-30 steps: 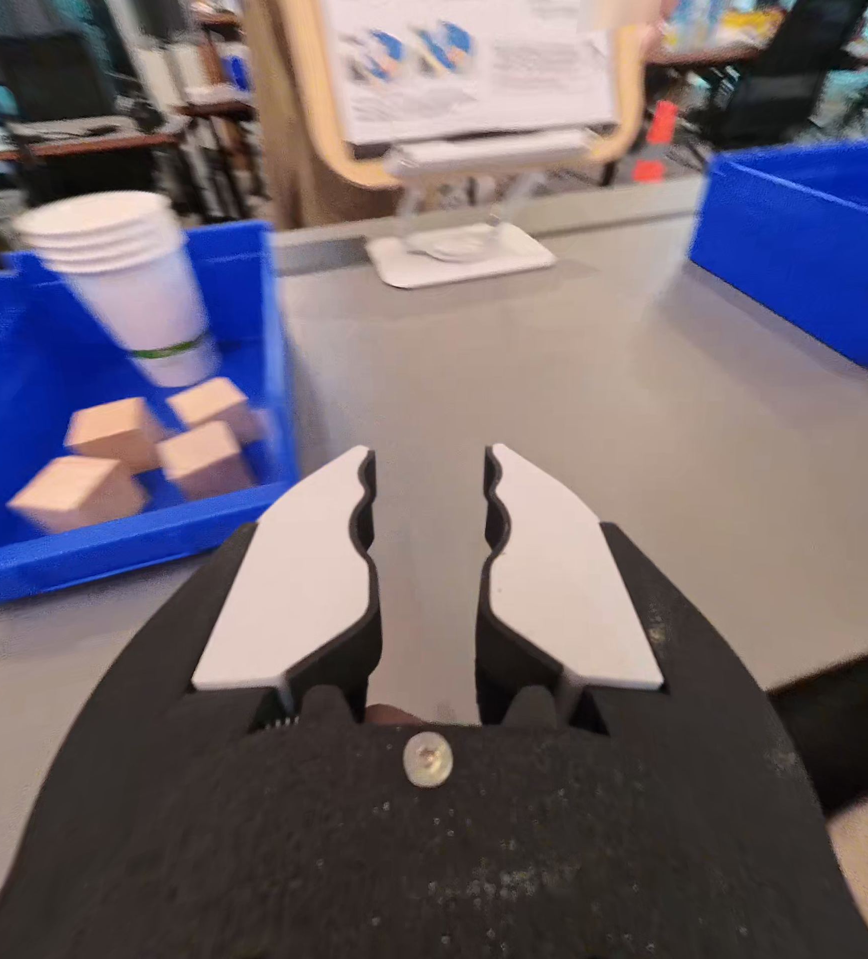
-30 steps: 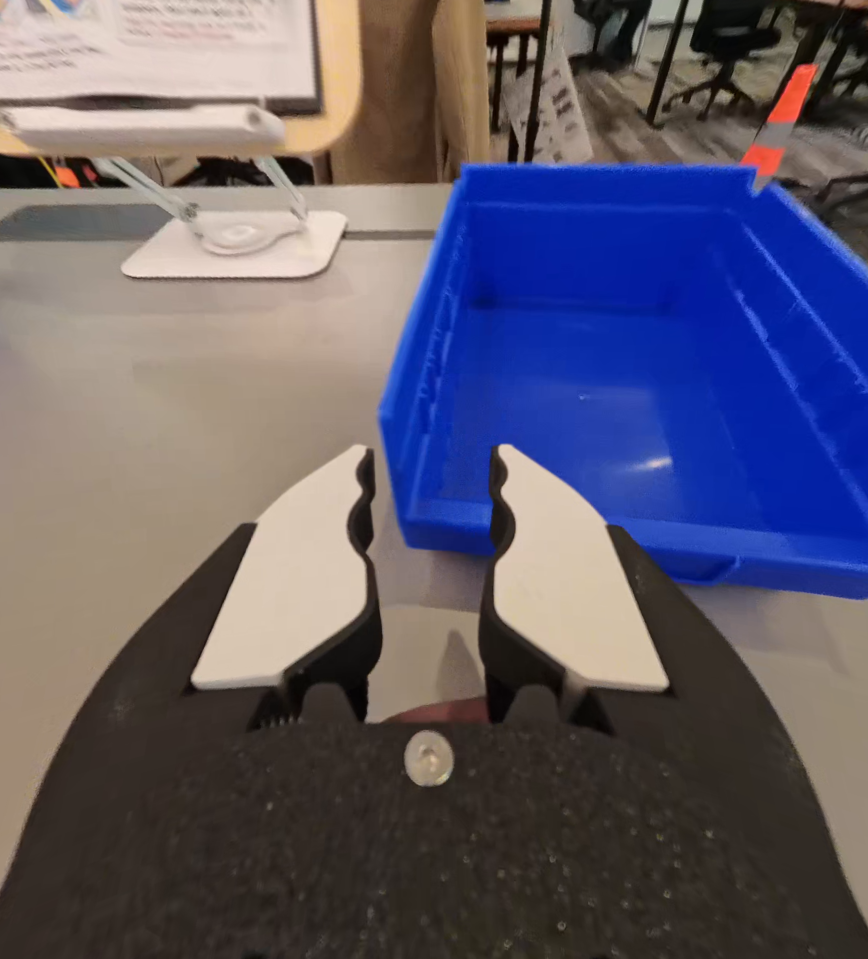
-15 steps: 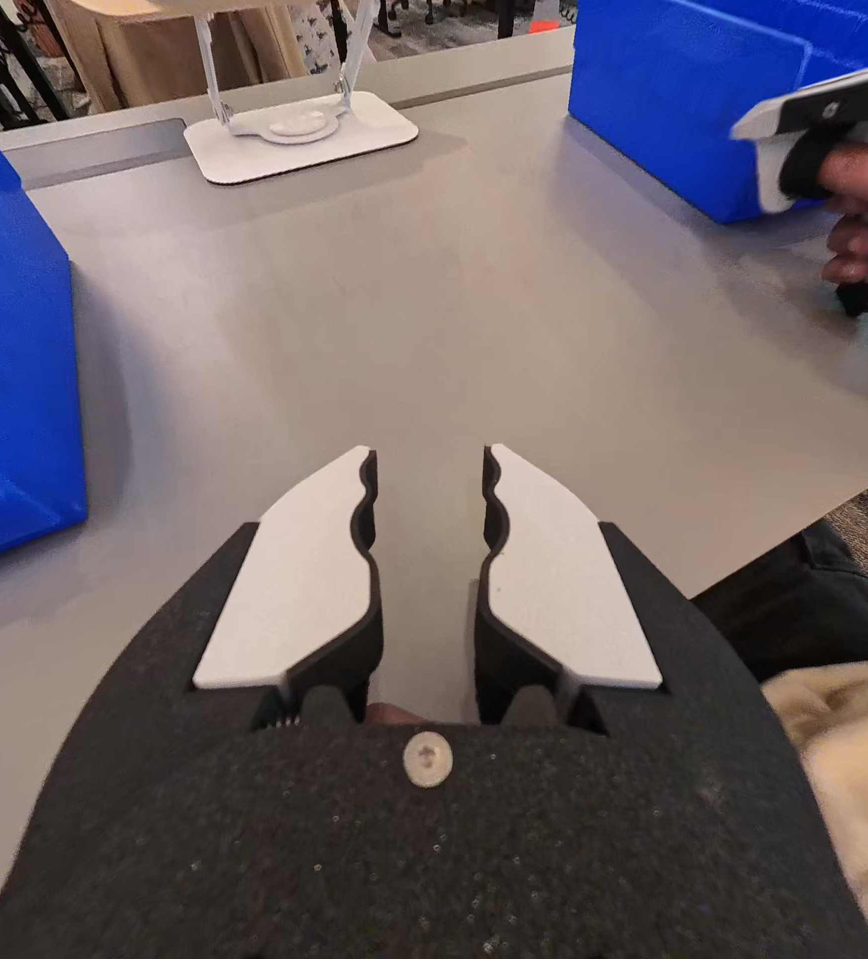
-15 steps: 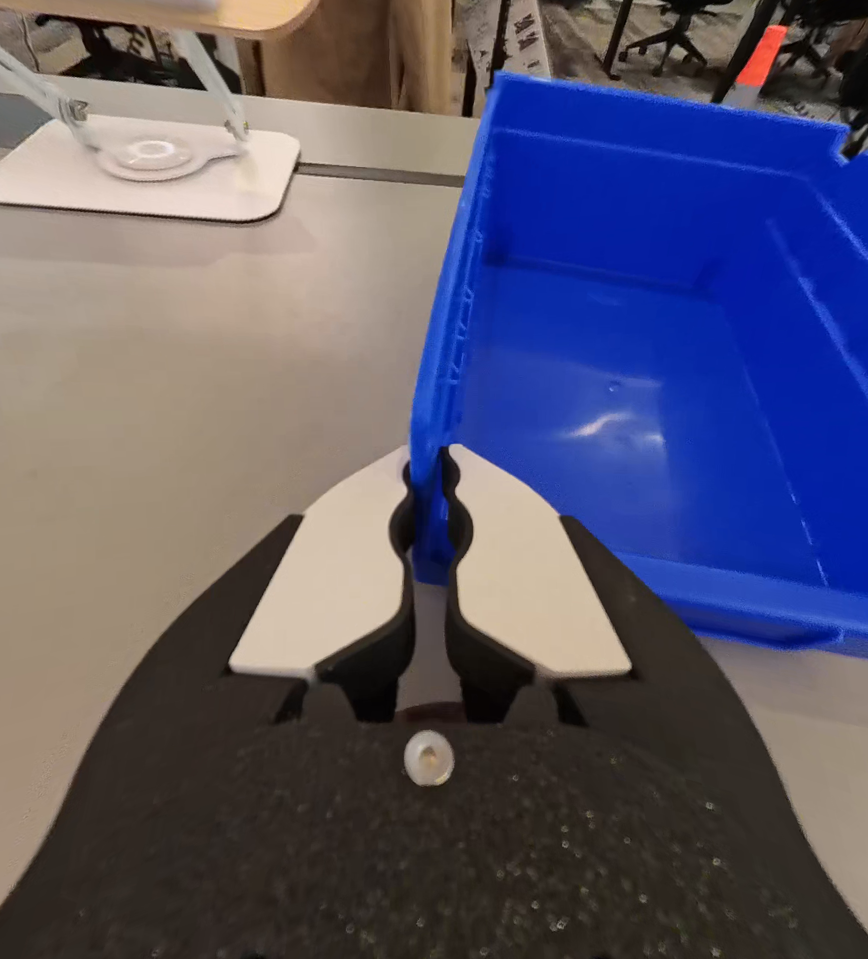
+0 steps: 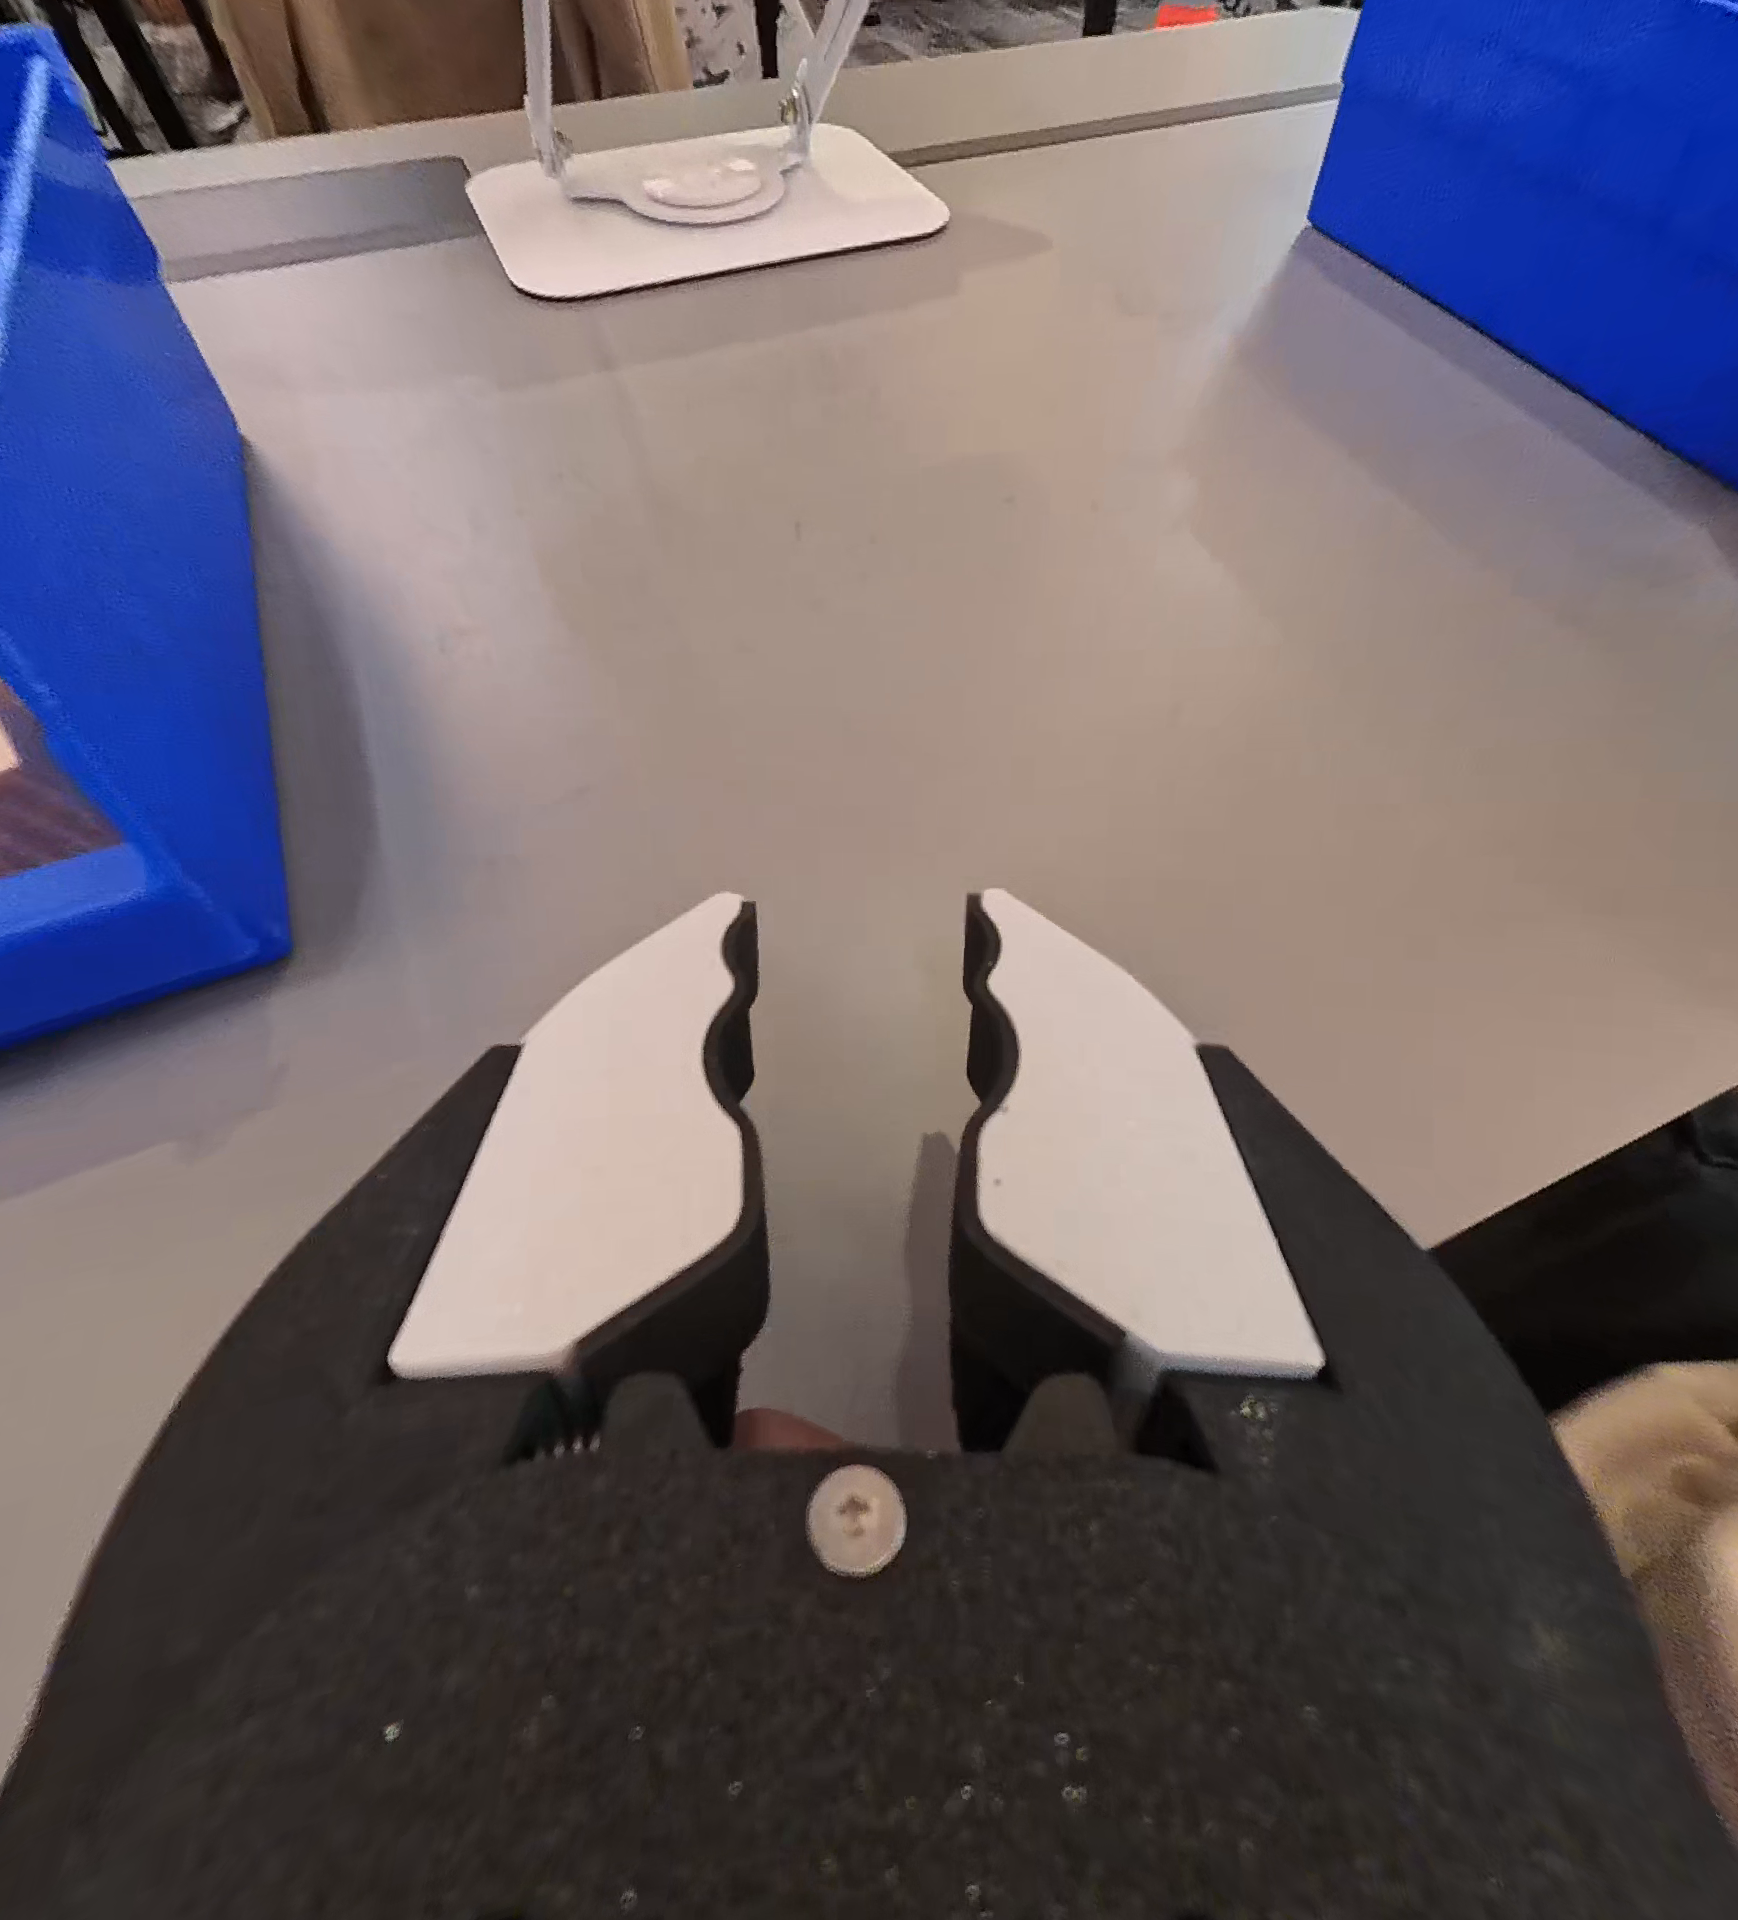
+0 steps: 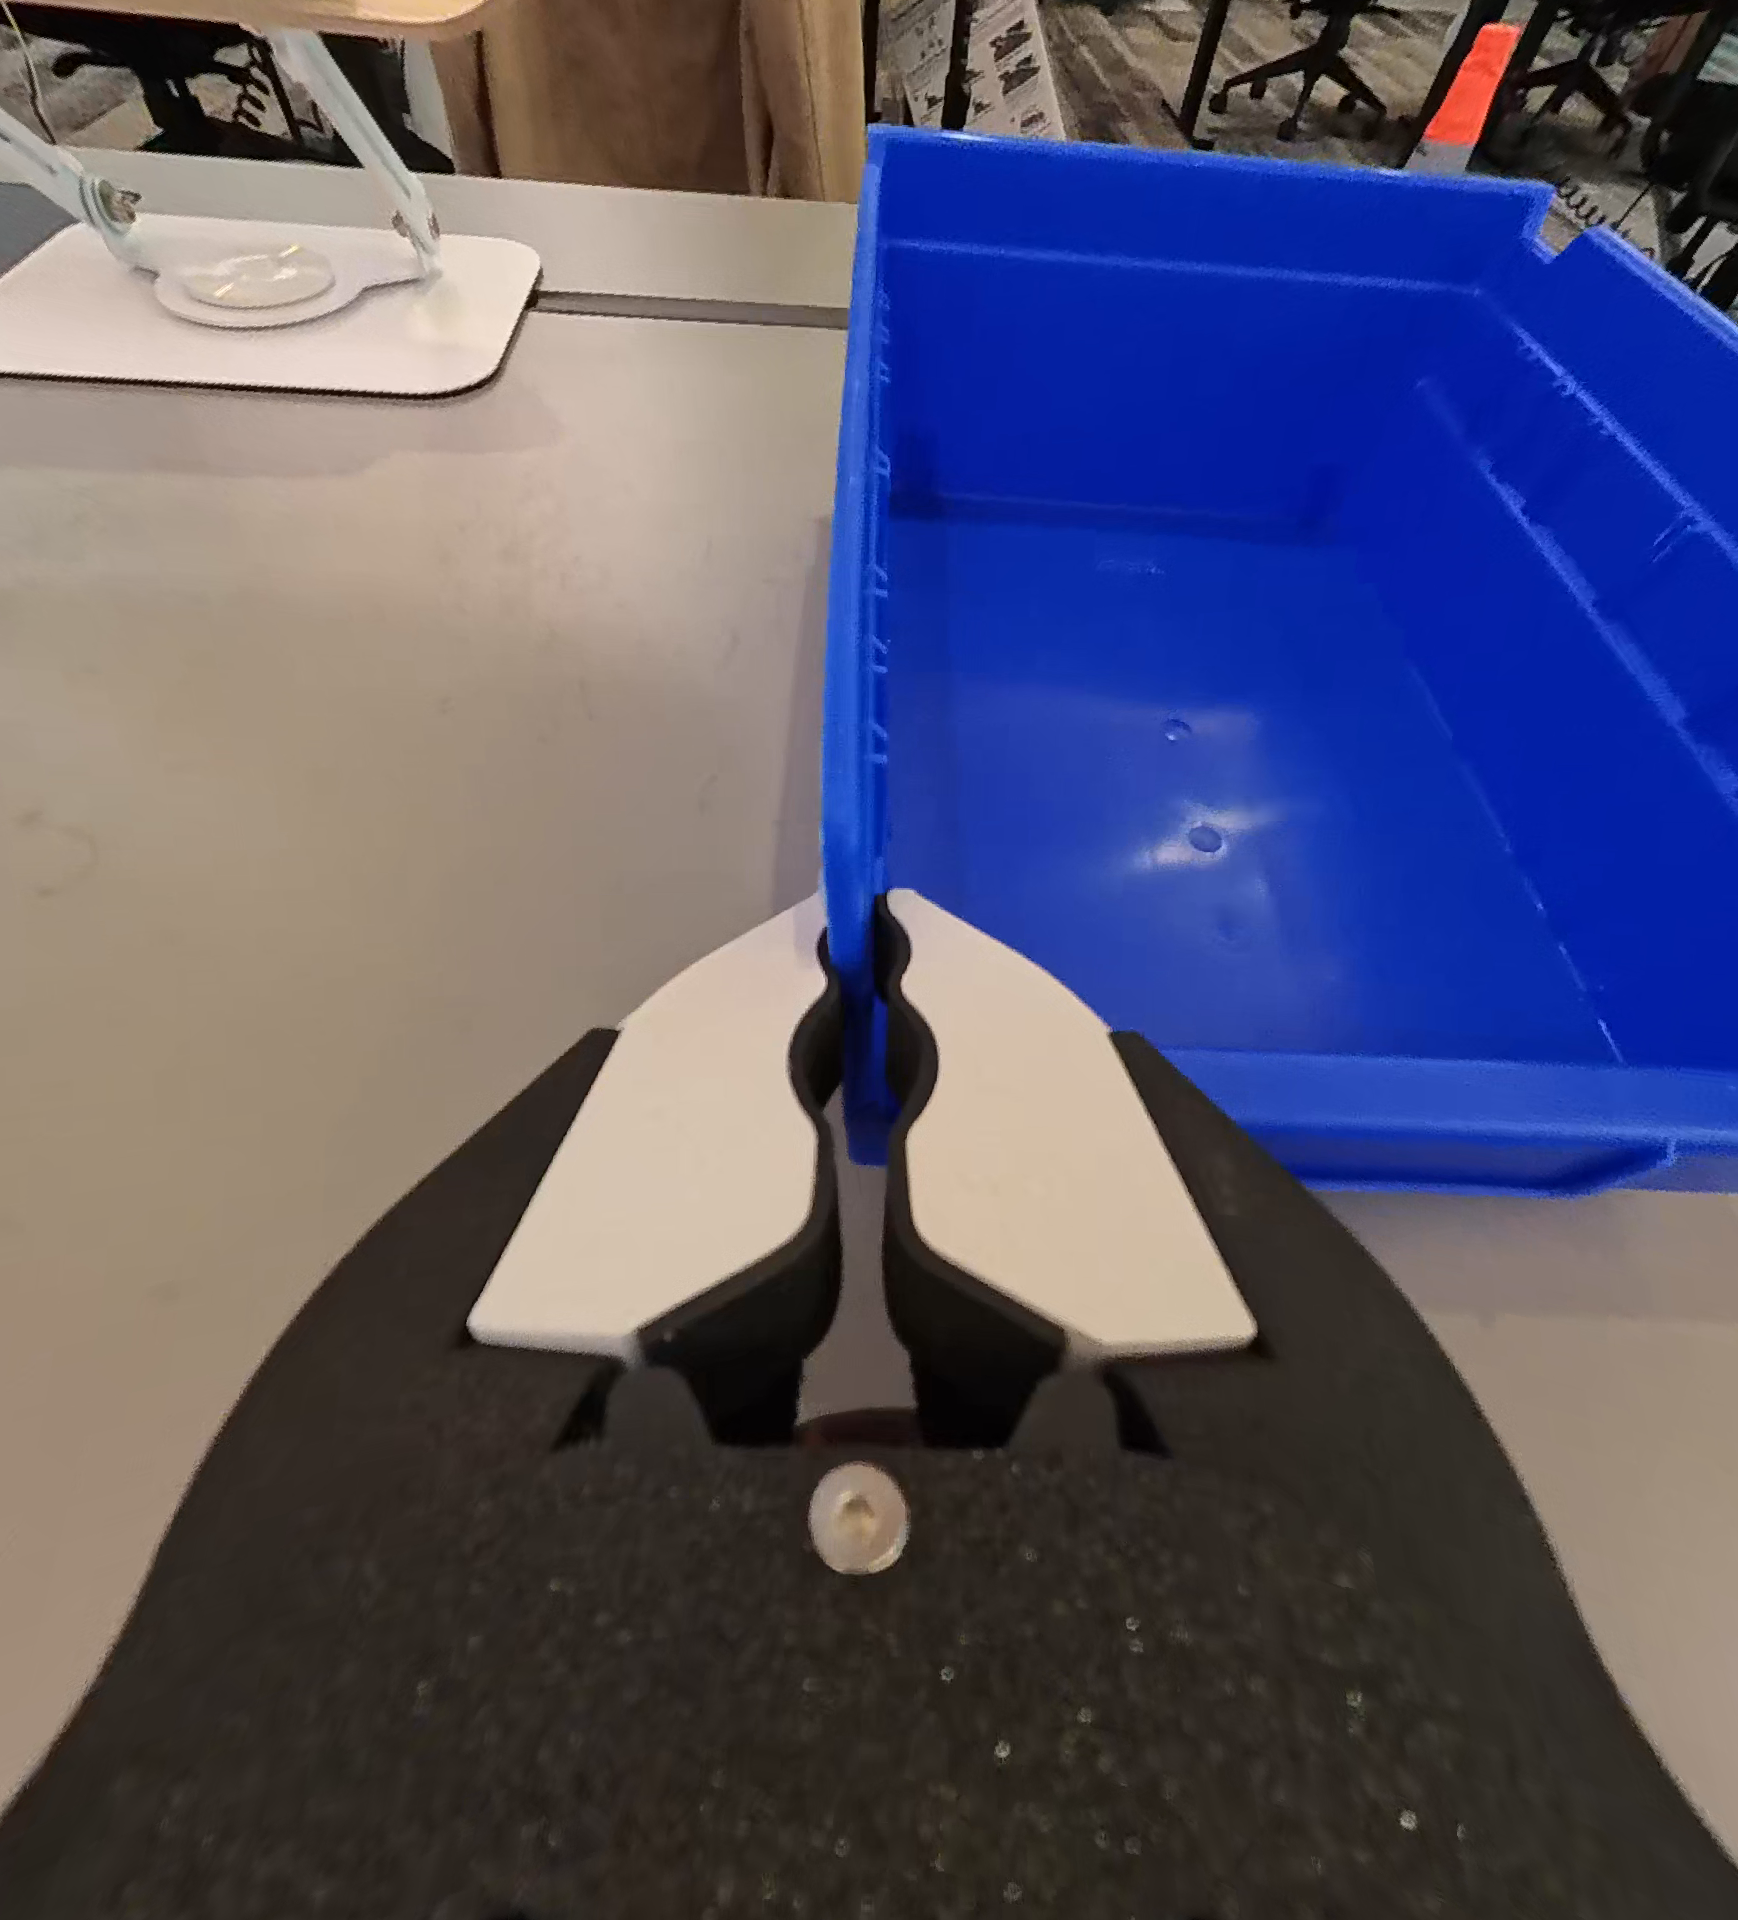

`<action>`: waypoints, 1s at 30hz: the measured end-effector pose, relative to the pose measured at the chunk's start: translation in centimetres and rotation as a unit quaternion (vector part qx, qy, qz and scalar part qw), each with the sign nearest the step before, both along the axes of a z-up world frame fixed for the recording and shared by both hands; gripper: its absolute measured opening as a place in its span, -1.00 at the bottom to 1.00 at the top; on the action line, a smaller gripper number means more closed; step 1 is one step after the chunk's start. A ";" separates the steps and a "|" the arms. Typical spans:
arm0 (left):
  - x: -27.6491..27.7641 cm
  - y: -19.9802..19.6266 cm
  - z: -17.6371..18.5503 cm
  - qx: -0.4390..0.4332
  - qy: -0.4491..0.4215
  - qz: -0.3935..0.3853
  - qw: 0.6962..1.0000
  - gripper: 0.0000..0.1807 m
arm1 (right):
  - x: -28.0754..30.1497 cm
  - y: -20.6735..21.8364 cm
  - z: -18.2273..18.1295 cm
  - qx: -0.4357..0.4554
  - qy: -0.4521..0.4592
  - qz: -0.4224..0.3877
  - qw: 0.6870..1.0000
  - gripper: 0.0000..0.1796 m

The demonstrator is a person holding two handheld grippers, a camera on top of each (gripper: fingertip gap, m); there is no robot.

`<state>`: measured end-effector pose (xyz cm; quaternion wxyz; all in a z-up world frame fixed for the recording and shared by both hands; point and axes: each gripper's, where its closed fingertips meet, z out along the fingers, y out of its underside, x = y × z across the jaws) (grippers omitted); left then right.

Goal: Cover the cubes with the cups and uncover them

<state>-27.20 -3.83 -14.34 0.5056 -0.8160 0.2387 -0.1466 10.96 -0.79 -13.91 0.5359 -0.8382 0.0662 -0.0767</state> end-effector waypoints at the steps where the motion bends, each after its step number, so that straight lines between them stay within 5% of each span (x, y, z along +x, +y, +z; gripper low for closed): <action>1: -0.3 0.2 0.1 0.006 0.005 0.006 1.000 -0.58 | 0.1 -0.1 0.0 0.000 0.001 0.000 1.000 -0.98; 6: -2.6 1.7 0.5 0.034 0.017 0.060 0.997 -0.57 | 0.3 -0.2 0.1 0.004 0.003 0.004 1.000 -0.97; 9: -5.4 3.5 2.3 0.098 0.050 0.122 0.986 -0.56 | 0.1 -1.4 1.1 0.017 -0.025 0.002 1.000 -0.67; 12: -7.8 5.2 4.3 0.138 0.070 0.170 0.973 -0.51 | -1.7 -3.6 3.8 0.070 -0.061 0.012 0.996 -0.60; 19: -9.6 10.7 3.4 0.090 0.073 0.195 0.974 -0.38 | -12.7 -4.3 4.6 0.087 -0.060 0.196 0.975 -0.67; 21: -9.0 11.8 2.5 0.049 0.044 0.186 0.980 -0.49 | -13.3 -4.0 3.9 0.075 -0.041 0.206 0.975 -0.67; 24: -9.5 12.6 2.2 0.028 0.021 0.223 0.974 -0.95 | -14.1 -4.1 3.5 0.077 0.015 0.216 0.973 -0.69; 30: -9.7 12.0 2.2 0.025 0.004 0.273 0.962 -0.95 | -14.5 -3.9 2.3 0.060 0.050 0.225 0.971 -0.70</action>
